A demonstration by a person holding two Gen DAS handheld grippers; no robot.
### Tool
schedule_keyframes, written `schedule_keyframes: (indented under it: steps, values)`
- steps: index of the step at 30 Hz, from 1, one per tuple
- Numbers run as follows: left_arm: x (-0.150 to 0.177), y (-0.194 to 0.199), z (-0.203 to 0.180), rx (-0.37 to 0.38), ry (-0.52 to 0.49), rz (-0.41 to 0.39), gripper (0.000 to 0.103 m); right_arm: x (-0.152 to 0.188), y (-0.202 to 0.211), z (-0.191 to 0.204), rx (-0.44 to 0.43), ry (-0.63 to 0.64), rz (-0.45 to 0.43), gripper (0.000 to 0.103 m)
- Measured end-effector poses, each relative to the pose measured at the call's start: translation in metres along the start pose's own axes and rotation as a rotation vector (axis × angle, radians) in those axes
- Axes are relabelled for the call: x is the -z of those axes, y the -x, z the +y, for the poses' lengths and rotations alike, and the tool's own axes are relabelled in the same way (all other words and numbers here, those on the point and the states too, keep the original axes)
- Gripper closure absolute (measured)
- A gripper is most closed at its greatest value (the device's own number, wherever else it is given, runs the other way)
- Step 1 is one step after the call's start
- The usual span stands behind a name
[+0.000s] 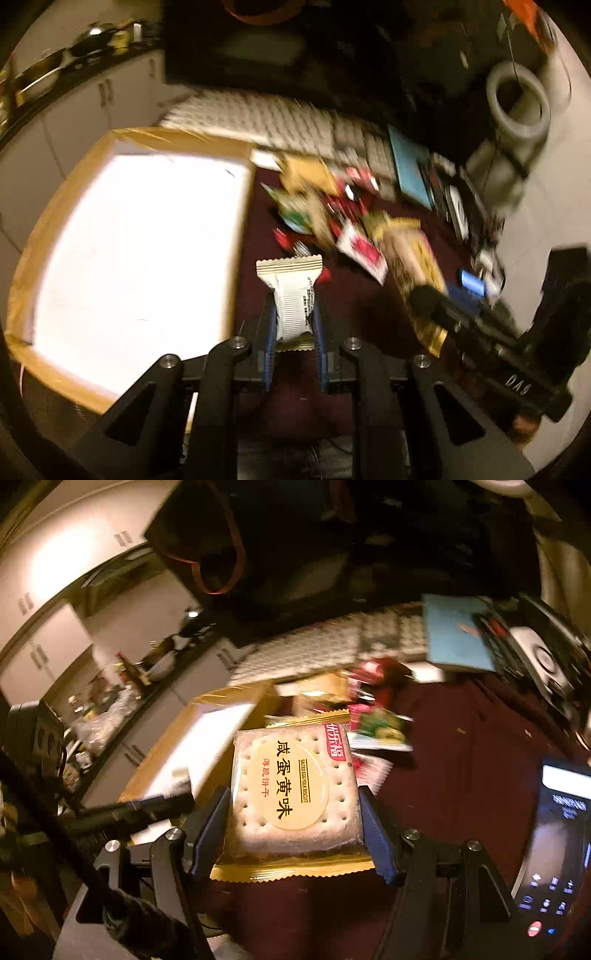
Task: Organize snacks
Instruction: 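Carry the cracker pack and white bar into the tray and release both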
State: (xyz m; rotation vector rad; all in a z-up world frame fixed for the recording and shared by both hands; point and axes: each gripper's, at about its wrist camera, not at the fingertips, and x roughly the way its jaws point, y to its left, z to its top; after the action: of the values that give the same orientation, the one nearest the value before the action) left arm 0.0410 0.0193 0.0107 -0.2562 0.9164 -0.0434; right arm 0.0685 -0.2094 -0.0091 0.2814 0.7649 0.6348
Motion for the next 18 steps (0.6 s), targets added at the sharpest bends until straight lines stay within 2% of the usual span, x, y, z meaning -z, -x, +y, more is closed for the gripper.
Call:
schedule_keyframes:
  steps: [5,9,13,18]
  values:
    - [-0.006,0.025,0.048,-0.113,0.086,-0.068,0.084,-0.009,-0.027,0.053,-0.096,0.101,0.057,0.035]
    - [-0.005,0.019,0.092,-0.191,0.147,-0.045,0.083,-0.011,-0.067,0.094,-0.155,0.181,0.121,0.035]
    - [0.001,0.006,0.132,-0.236,0.22,-0.008,0.083,-0.011,-0.109,0.129,-0.17,0.251,0.187,0.035]
    - [0.009,0.001,0.158,-0.256,0.259,0.021,0.083,-0.002,-0.15,0.167,-0.12,0.359,0.275,0.035]
